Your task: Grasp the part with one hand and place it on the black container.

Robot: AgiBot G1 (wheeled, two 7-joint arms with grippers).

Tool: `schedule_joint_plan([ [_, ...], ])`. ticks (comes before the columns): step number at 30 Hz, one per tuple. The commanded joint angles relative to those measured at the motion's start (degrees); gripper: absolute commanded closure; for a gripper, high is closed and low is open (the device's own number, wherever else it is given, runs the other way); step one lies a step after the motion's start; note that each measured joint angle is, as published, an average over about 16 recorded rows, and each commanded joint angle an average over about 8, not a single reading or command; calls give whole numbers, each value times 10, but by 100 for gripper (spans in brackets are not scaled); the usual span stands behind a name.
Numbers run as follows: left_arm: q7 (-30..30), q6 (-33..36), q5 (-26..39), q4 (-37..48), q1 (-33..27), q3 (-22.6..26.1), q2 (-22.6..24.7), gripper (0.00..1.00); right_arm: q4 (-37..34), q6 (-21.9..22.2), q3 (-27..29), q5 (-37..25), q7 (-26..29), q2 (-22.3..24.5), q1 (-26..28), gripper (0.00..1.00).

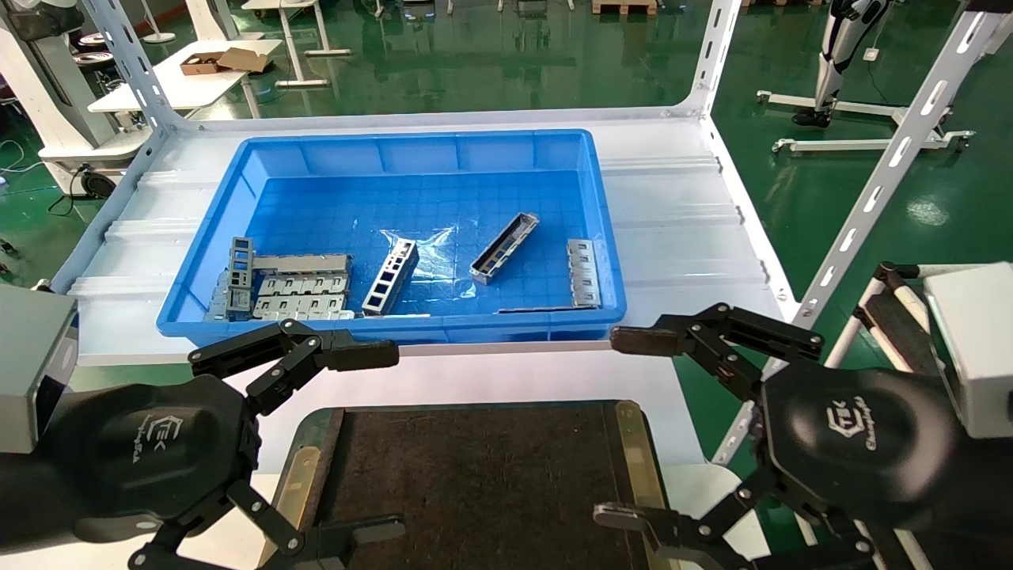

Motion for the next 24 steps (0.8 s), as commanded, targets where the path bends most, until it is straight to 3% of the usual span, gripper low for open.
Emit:
schedule_joint_plan([
  [1,0,0,0,0,0,0,0,0,0,0,0,0,0,0,0,0],
  [24,0,0,0,0,0,0,0,0,0,0,0,0,0,0,0,0],
])
